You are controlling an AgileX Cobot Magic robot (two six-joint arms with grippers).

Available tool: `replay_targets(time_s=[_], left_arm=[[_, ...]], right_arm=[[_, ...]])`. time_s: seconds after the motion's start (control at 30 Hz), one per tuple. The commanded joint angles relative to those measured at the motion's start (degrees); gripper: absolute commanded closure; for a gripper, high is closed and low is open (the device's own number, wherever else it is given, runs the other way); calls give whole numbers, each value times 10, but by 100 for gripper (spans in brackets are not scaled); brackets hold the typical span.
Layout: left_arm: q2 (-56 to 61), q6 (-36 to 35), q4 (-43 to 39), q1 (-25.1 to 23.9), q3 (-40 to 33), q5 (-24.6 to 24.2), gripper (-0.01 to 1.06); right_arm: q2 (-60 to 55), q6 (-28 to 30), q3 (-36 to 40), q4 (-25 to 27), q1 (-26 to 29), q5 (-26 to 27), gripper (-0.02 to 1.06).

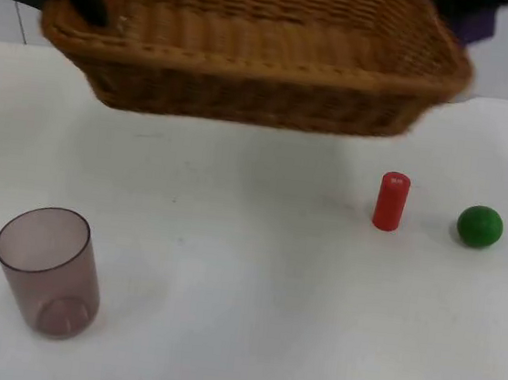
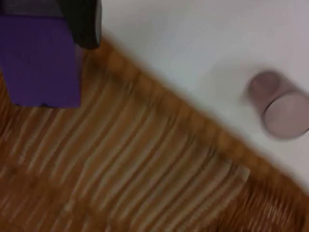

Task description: Pick up the basket with the left hand and place the triangular block into the basket with the right hand.

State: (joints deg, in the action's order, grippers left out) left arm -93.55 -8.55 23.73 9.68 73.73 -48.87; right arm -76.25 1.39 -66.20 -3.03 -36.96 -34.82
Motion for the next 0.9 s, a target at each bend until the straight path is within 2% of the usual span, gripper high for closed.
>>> replay_targets(time_s=[0.0, 0.1, 0.27, 0.47, 0.73, 0.83, 0.87], left_arm=[[3, -3, 19, 21, 1, 18, 105], [3, -3, 27, 45, 1, 20, 105], [3, -6, 32, 64, 1, 27, 105], [3, -9, 57, 64, 1, 29, 105], [3, -12, 71, 64, 1, 31, 105], [3, -12, 71, 64, 1, 31, 105], [3, -12, 71, 64, 1, 31, 105]], right_arm=[[5, -49, -17, -32, -1, 0, 105], [-11, -81, -35, -37, -1, 25, 105], [-71, -103, -64, -61, -1, 27, 105], [-160, -117, -87, -58, -1, 23, 105], [-175, -134, -87, -59, -1, 30, 105], [-175, -148, -87, -75, -1, 30, 105], [-176, -170, -87, -96, -1, 30, 103]])
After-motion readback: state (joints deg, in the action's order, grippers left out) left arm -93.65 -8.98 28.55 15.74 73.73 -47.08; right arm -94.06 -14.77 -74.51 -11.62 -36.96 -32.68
